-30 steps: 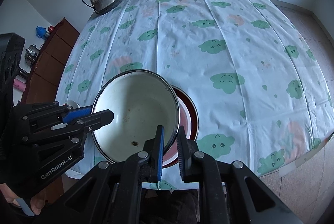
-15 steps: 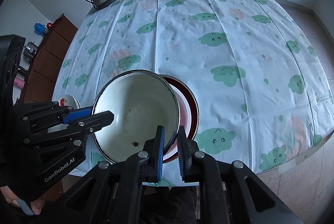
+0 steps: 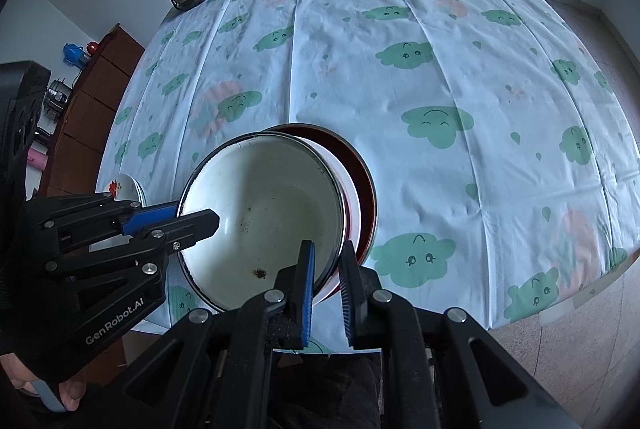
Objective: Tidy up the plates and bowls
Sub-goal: 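Lower the enamel bowl into the pink bowl with both tools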
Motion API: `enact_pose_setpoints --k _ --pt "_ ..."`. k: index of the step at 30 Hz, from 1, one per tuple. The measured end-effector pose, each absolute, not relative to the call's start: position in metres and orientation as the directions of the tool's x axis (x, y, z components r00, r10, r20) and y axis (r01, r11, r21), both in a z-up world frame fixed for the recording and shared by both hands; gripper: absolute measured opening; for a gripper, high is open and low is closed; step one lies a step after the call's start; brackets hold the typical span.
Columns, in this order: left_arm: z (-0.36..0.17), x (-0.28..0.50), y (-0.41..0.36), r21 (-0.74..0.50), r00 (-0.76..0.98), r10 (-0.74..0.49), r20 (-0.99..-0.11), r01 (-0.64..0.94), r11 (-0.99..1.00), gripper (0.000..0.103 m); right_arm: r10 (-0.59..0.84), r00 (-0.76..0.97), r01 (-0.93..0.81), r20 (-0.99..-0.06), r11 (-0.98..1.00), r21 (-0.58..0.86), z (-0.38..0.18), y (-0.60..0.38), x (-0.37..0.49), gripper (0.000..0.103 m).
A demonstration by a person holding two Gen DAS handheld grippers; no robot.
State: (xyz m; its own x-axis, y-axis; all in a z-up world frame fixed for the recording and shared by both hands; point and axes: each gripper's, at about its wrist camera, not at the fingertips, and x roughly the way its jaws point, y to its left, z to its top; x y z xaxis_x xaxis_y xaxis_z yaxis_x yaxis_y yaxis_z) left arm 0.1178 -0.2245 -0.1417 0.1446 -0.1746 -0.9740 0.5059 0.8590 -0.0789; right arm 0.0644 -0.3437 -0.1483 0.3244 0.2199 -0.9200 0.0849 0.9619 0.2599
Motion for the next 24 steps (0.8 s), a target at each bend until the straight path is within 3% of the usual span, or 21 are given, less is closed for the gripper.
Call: enact_pose_setpoints --k 24 --pt "-0.146 0.1251 -0.2241 -0.106 0.129 -0.194 -0.972 0.498 0.861 0.01 0.203 0.323 0.074 -0.925 0.968 0.238 -0.1507 -0.3434 0.0711 0.014"
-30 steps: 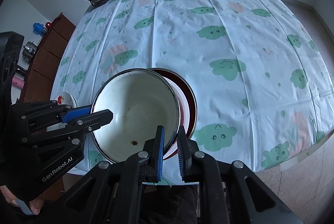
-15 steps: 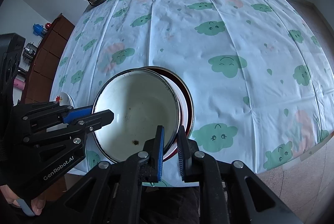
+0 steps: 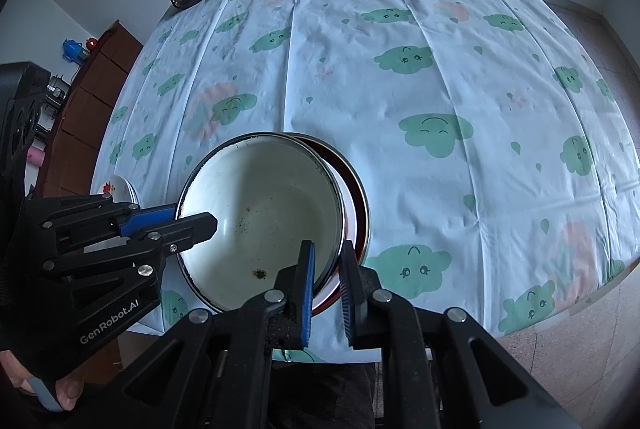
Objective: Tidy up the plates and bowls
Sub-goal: 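Lower the enamel bowl into the pink bowl with both tools, then open both tools to release the enamel bowl rim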
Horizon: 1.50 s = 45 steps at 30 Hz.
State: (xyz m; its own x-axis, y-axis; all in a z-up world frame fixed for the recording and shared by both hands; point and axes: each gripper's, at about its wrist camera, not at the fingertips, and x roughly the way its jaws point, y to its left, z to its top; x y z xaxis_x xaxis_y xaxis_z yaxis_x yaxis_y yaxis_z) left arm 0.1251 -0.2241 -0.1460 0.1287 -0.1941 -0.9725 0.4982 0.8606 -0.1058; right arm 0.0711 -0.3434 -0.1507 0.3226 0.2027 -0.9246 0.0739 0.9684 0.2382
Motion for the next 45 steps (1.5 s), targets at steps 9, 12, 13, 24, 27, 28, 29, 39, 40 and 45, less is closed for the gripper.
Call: enact_pose_setpoints --k 9,12,13,24,27,28,29,39,40,45 --pt "-0.146 0.126 -0.224 -0.111 0.129 -0.199 -0.971 0.494 0.862 0.01 0.204 0.322 0.07 -0.924 0.969 0.238 -0.151 -0.345 0.073 0.014" --pt "-0.147 0.126 -0.223 -0.11 0.127 -0.197 -0.972 0.493 0.863 0.01 0.205 0.322 0.072 -0.924 0.968 0.24 -0.15 -0.344 0.073 0.014" --pt "-0.146 0.127 -0.224 -0.11 0.127 -0.197 -0.972 0.492 0.864 0.01 0.209 0.325 0.073 -0.923 0.967 0.244 -0.15 -0.345 0.073 0.015" --pt "-0.147 0.126 -0.221 -0.116 0.124 -0.2 -0.972 0.485 0.867 0.01 0.217 0.329 0.075 -0.919 0.964 0.254 -0.149 -0.344 0.073 0.015" --pt "-0.146 0.126 -0.219 -0.122 0.124 -0.205 -0.971 0.48 0.869 0.01 0.222 0.328 0.077 -0.918 0.962 0.26 -0.149 -0.344 0.073 0.015" --pt "-0.145 0.125 -0.218 -0.123 0.125 -0.206 -0.971 0.48 0.869 0.01 0.221 0.328 0.076 -0.918 0.963 0.259 -0.149 -0.344 0.073 0.015" --pt "-0.145 0.125 -0.218 -0.122 0.126 -0.206 -0.97 0.48 0.869 0.01 0.22 0.33 0.076 -0.918 0.963 0.258 -0.149 -0.344 0.073 0.015" --pt "-0.13 0.121 -0.218 -0.104 0.181 -0.217 -0.959 0.487 0.867 0.033 0.219 0.356 0.079 -0.908 0.962 0.263 -0.143 -0.347 0.073 0.017" --pt "-0.127 0.12 -0.219 -0.099 0.193 -0.219 -0.956 0.489 0.866 0.039 0.211 0.36 0.077 -0.909 0.964 0.254 -0.141 -0.345 0.072 0.023" --pt "-0.123 0.123 -0.215 -0.103 0.205 -0.225 -0.953 0.478 0.872 0.047 0.21 0.387 0.066 -0.898 0.965 0.254 -0.13 -0.343 0.071 0.031"
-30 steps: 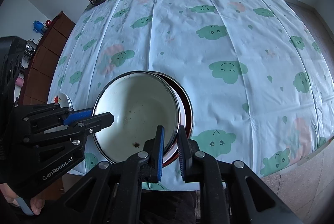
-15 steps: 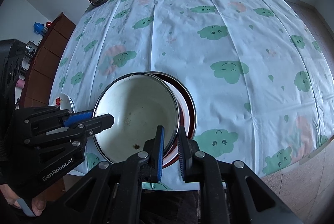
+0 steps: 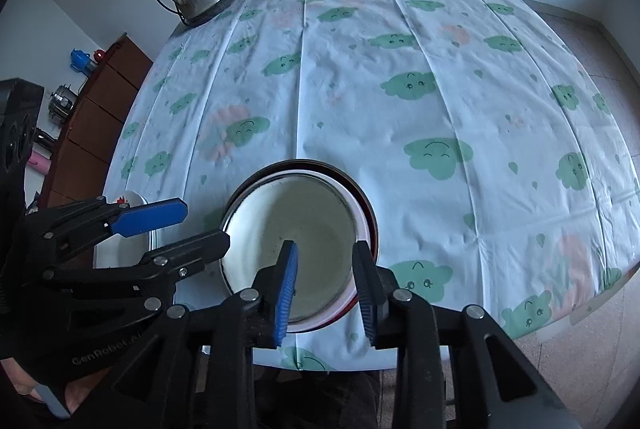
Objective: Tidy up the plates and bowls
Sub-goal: 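Open both tools to release the enamel bowl rim, then close both tools on the rim of the nested bowl stack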
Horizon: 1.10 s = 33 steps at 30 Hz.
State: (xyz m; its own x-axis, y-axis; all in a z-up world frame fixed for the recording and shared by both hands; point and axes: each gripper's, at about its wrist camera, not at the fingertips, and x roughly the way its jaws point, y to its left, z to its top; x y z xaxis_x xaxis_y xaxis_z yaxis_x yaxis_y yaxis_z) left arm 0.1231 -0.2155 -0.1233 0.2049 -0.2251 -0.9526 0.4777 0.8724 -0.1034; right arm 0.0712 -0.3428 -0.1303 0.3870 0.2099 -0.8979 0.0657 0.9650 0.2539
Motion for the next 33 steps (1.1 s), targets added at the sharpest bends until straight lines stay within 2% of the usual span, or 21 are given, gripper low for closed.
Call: enact_pose_setpoints --k 5,10,33 --pt "-0.125 0.124 -0.211 -0.106 0.203 -0.224 -0.953 0.469 0.877 0.047 0.202 0.386 0.068 -0.9 0.967 0.246 -0.131 -0.342 0.07 0.031" --pt "-0.129 0.125 -0.208 -0.103 0.195 -0.214 -0.957 0.46 0.882 0.052 0.191 0.393 0.092 -0.899 0.965 0.246 -0.131 -0.349 0.07 0.031" --pt "-0.168 0.136 -0.201 -0.153 0.079 -0.197 -0.977 0.385 0.91 0.057 0.2 0.331 0.133 -0.922 0.958 0.255 -0.159 -0.363 0.079 0.032"
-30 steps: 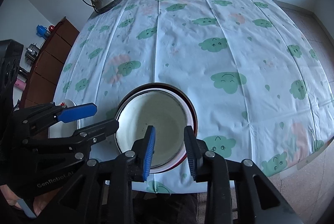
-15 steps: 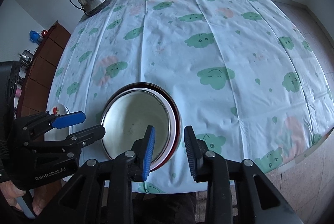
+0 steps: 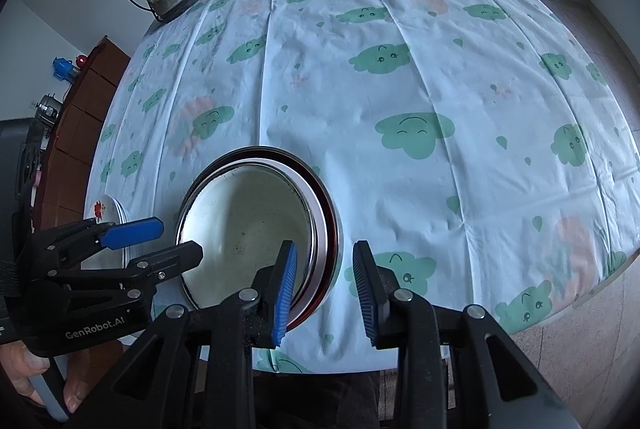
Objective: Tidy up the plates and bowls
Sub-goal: 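Close both tools on the rim of the nested bowl stack, then lift the bowl stack with both tools and carry it toward the red-flower plates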
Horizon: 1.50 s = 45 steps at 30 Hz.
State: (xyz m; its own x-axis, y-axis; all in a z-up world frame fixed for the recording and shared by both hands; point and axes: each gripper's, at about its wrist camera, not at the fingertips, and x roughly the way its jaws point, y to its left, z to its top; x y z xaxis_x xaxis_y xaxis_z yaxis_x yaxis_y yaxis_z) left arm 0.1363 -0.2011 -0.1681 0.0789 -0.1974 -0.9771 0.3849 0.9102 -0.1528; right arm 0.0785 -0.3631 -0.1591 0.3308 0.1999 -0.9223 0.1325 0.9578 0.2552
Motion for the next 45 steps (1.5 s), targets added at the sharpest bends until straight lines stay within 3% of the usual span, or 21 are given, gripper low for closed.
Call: enact_pose_setpoints --k 9,11,14,45 --pt "-0.186 0.14 -0.202 -0.172 0.048 -0.202 -0.978 0.363 0.916 0.055 0.22 0.326 0.125 -0.919 0.954 0.273 -0.171 -0.364 0.082 0.031" --pt "-0.187 0.14 -0.203 -0.176 0.05 -0.209 -0.977 0.371 0.912 0.05 0.226 0.334 0.123 -0.915 0.952 0.28 -0.173 -0.365 0.082 0.031" --pt "-0.188 0.138 -0.21 -0.218 0.032 -0.249 -0.968 0.388 0.895 0.029 0.238 0.324 0.107 -0.916 0.953 0.285 -0.177 -0.362 0.084 0.027" --pt "-0.161 0.138 -0.163 -0.192 0.102 -0.237 -0.966 0.332 0.924 0.027 0.252 0.292 0.002 -0.922 0.964 0.265 -0.156 -0.319 0.104 0.022"
